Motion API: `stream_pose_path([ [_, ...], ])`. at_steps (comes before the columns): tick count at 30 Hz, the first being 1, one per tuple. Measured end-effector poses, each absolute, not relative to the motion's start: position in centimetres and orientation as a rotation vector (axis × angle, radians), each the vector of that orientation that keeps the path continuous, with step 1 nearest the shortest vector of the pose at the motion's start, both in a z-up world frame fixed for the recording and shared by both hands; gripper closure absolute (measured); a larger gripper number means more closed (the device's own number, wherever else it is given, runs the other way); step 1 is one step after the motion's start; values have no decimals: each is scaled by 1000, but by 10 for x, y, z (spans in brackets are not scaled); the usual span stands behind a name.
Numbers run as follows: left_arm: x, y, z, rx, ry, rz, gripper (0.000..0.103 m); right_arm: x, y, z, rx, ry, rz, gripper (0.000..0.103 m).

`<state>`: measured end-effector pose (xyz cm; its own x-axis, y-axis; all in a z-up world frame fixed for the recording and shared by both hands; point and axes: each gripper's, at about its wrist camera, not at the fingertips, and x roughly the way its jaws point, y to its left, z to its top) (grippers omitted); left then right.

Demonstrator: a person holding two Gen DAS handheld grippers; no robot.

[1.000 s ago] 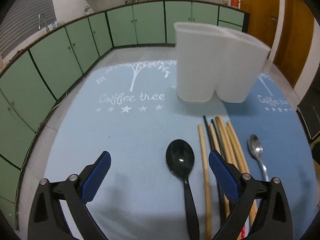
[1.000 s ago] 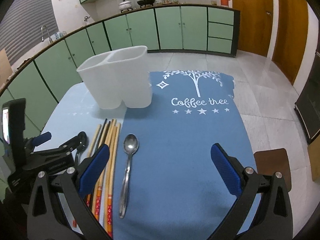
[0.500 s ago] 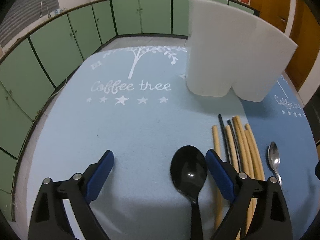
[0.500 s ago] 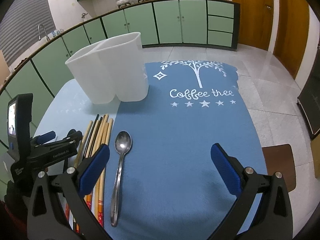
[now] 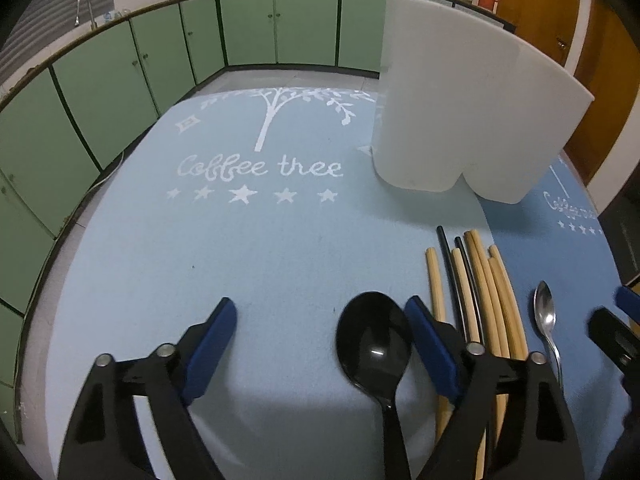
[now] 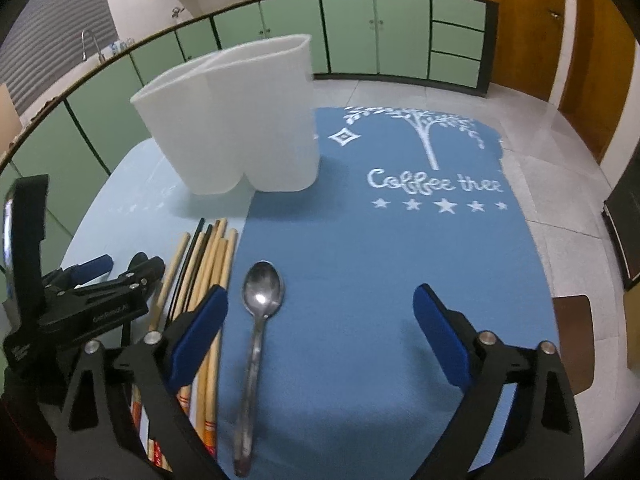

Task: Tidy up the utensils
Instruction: 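Grasp the black spoon with the left tool while the right tool grasps the metal spoon, then lift both spoons and carry them over the white utensil holder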

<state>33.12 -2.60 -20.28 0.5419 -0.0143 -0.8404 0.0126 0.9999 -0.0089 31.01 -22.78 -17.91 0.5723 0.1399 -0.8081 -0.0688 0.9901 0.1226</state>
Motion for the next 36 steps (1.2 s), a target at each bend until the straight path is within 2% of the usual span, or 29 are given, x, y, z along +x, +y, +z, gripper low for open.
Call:
stream_pose_path([
  [7, 326, -28, -199, 3, 1008, -47, 42, 323, -209, -193, 77, 1035, 152, 30],
  [9, 325, -29, -198, -5, 1008, -55, 47, 327, -209, -200, 84, 1067, 151, 35],
  [13, 323, -29, -196, -16, 1001, -60, 65, 332, -207, -203, 84, 1075, 135, 37],
  [14, 323, -29, -196, -15, 998, -62, 68, 333, -206, -203, 79, 1077, 131, 40],
  [17, 322, -30, -195, -23, 993, -84, 68, 334, -202, -204, 44, 1080, 120, 51],
  [19, 321, -32, -194, -19, 987, -89, 68, 336, -201, -204, 26, 1077, 116, 62],
  [20, 319, -33, -194, -20, 980, -96, 68, 336, -201, -204, 16, 1076, 116, 74],
  [21, 318, -34, -194, -20, 973, -101, 68, 335, -202, -204, 19, 1075, 125, 76],
  [30, 292, -28, -179, -23, 840, -107, 69, 305, -229, -183, 149, 951, 228, 76],
  [36, 268, -26, -154, -25, 724, -105, 69, 282, -244, -150, 215, 833, 284, 76],
])
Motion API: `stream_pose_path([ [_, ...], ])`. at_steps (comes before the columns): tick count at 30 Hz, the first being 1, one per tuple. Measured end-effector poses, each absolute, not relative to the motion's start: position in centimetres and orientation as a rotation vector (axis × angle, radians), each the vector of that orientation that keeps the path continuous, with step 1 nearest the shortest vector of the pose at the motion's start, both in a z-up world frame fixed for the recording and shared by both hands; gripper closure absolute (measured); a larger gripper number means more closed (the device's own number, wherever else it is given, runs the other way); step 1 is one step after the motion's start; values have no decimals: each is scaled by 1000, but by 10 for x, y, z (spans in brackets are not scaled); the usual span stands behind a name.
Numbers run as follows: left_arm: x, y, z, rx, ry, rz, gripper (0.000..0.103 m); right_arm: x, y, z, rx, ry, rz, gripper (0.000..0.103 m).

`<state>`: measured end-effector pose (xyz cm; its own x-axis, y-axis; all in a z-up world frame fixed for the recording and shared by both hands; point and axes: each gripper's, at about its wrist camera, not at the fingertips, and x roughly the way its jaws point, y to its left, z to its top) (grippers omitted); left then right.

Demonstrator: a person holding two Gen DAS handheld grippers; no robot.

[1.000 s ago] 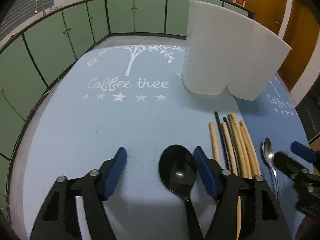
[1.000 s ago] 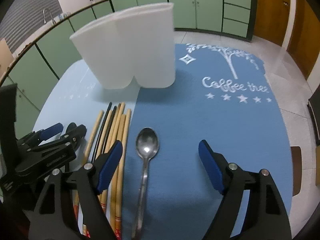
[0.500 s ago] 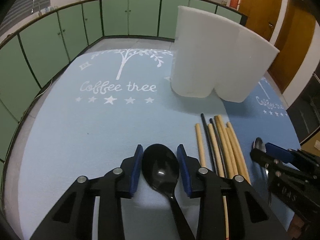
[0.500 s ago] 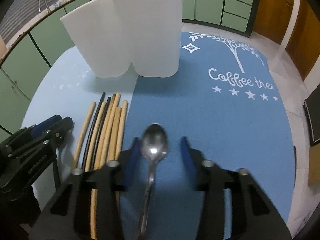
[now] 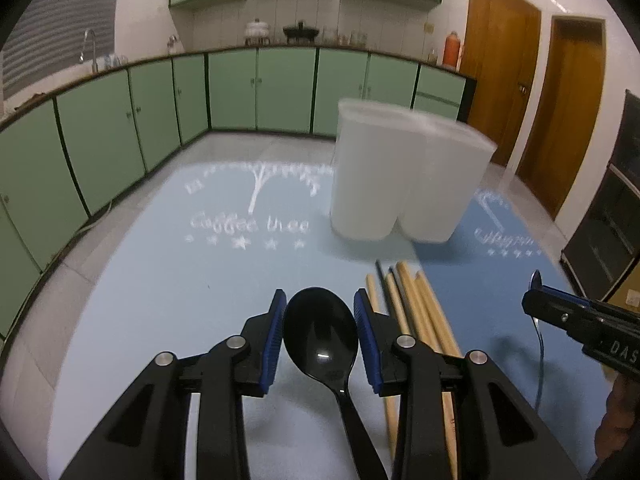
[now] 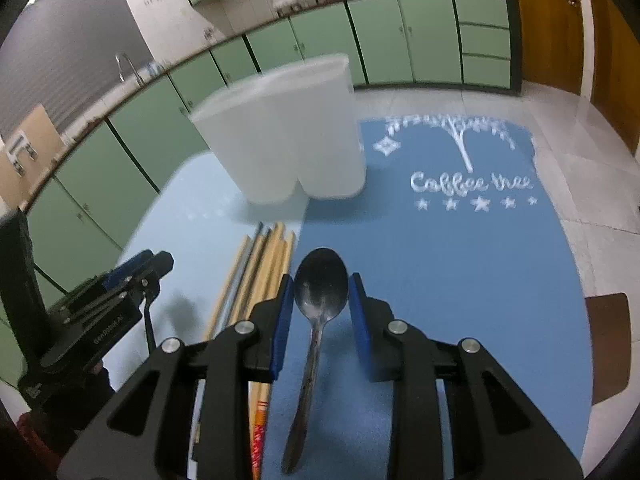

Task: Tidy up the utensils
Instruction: 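Lift both spoons and carry them over the white utensil holder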

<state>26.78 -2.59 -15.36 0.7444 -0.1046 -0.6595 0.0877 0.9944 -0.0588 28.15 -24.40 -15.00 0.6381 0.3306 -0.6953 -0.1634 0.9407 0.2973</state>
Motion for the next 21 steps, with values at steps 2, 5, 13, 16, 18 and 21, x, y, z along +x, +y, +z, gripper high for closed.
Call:
stream_pose_path([
  [2, 264, -28, -142, -31, 689, -109, 69, 279, -249, -136, 230, 791, 301, 76],
  [5, 265, -31, -118, -35, 623, -117, 69, 280, -256, -115, 263, 731, 322, 76],
  [13, 286, -35, -62, -49, 463, -140, 69, 291, -266, -53, 257, 574, 369, 76],
  [16, 306, -41, -41, -46, 404, -142, 69, 308, -270, -31, 258, 525, 387, 76],
  [18, 322, -45, -29, -37, 363, -142, 69, 320, -272, -16, 250, 490, 390, 76],
  [21, 350, -54, -16, -25, 322, -141, 69, 342, -272, -2, 234, 455, 384, 76],
])
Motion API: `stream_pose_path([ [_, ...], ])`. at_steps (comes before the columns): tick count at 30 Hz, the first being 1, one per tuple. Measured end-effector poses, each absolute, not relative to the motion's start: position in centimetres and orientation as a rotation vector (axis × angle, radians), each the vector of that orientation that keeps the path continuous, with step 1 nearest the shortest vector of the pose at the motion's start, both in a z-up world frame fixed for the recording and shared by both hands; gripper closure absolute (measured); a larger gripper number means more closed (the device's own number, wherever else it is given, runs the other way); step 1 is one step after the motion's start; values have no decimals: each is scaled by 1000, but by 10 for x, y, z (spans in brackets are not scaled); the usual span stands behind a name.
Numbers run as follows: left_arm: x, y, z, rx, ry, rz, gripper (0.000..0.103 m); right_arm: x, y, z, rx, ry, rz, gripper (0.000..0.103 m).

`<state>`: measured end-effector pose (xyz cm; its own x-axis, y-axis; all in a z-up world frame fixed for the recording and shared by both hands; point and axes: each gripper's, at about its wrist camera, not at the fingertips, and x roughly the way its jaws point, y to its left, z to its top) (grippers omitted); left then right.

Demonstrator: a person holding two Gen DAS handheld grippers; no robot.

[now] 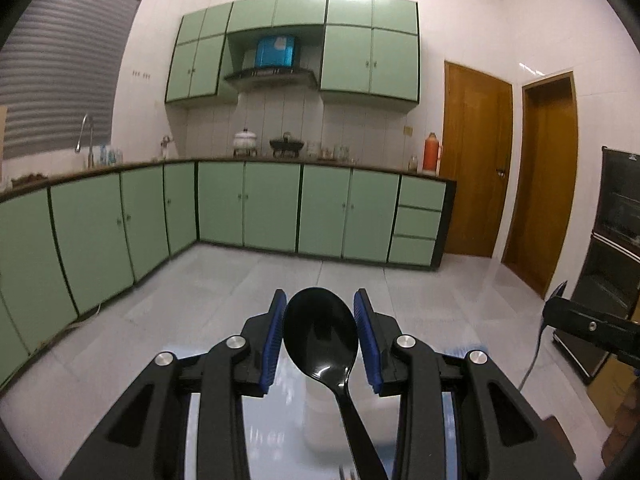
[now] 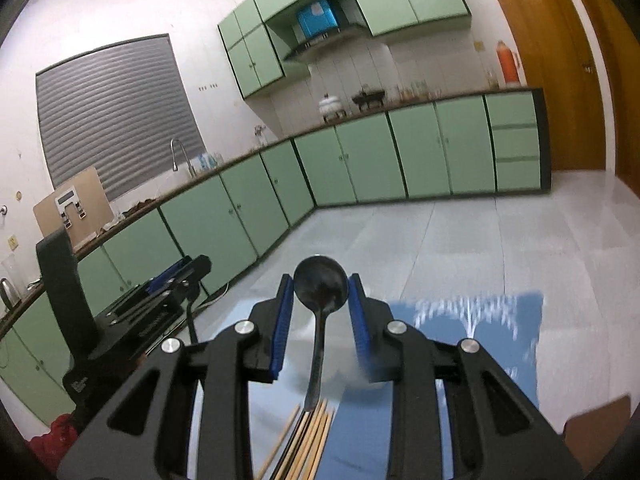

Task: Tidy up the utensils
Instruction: 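Lift both spoons and carry them over the white utensil holder, then open both tools to drop the spoons into the holder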

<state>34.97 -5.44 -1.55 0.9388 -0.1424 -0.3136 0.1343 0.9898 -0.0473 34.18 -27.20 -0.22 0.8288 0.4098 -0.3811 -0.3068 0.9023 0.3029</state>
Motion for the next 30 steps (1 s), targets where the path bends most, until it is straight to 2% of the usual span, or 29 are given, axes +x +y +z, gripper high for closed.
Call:
stream_pose_path([
  [9, 428, -70, -24, -2, 286, -94, 69, 418, -271, -5, 214, 454, 324, 76],
  [16, 449, -77, -52, 27, 315, -96, 69, 458, -258, -48, 152, 536, 272, 76],
  [24, 456, -70, -84, 21, 425, -133, 68, 459, -252, -87, 174, 630, 292, 75],
  [27, 450, -66, -87, 14, 443, -151, 67, 452, -253, -90, 191, 633, 296, 73],
  [30, 436, -61, -80, 6, 426, -157, 61, 441, -257, -87, 199, 620, 295, 67],
])
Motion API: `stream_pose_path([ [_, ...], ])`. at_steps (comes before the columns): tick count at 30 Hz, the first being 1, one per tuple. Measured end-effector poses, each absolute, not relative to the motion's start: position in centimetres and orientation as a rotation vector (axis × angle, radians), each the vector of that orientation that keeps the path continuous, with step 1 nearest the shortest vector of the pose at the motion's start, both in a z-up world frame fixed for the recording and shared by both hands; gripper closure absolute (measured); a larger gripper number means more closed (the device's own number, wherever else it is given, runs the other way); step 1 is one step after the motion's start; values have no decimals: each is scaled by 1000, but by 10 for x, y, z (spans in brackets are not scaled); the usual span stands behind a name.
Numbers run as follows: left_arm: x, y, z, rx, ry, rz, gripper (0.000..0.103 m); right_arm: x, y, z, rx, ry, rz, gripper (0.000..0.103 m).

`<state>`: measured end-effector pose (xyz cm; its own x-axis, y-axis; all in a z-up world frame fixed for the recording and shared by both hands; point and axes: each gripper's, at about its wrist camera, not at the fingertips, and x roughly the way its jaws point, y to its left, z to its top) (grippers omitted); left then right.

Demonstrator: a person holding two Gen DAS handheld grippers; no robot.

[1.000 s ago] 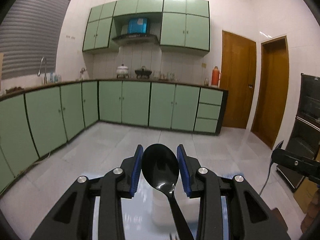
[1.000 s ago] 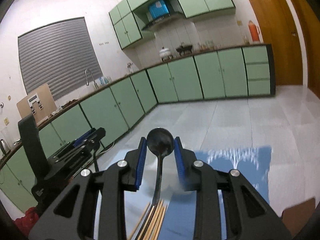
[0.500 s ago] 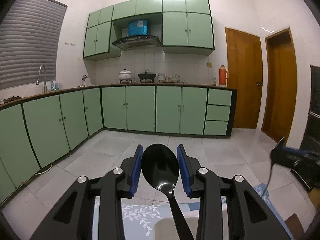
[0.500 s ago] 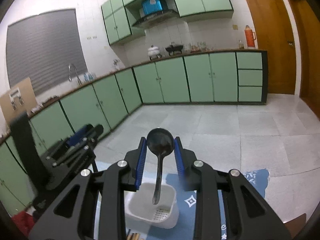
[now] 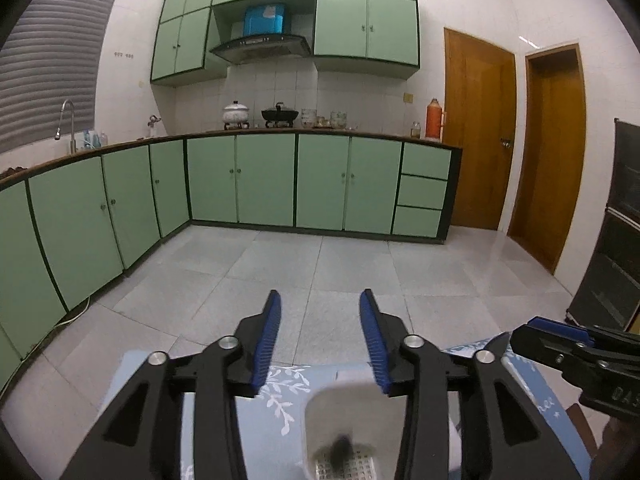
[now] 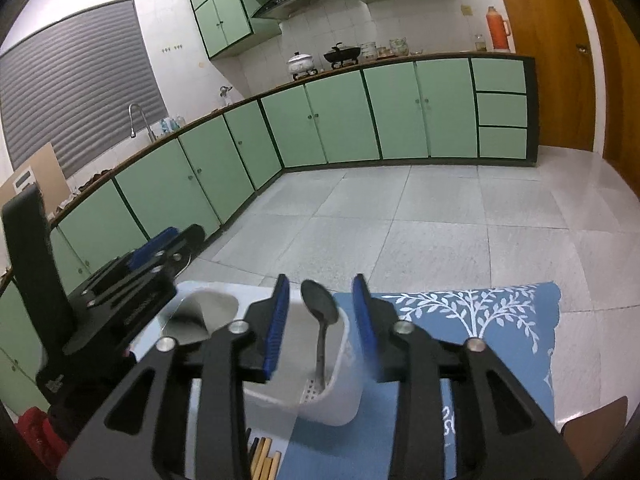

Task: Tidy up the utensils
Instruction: 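Open both tools to drop the spoons into the holder, then grasp a red-tipped chopstick with the left tool while the right tool grasps another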

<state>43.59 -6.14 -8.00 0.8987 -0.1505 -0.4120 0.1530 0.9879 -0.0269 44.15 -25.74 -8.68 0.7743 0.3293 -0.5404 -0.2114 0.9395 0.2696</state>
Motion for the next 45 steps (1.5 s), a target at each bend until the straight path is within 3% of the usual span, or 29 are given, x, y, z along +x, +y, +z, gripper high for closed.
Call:
stream_pose_path([
  [2, 424, -56, -74, -2, 423, -159, 60, 432, -262, -83, 207, 607, 292, 65],
  [6, 396, -44, -68, -20, 438, -146, 54, 404, -270, -76, 234, 579, 285, 49],
  [12, 336, -30, -78, -33, 505, -158, 39, 334, -272, -85, 235, 572, 260, 21],
  [17, 284, -20, -104, -45, 623, -162, 24, 287, -272, -102, 260, 619, 227, 10],
  [30, 193, -15, -164, 1, 827, -167, 21, 185, -255, -165, 218, 797, 188, 7],
  [45, 152, -34, -201, 62, 915, -186, 23, 146, -243, -179, 163, 811, 188, 7],
])
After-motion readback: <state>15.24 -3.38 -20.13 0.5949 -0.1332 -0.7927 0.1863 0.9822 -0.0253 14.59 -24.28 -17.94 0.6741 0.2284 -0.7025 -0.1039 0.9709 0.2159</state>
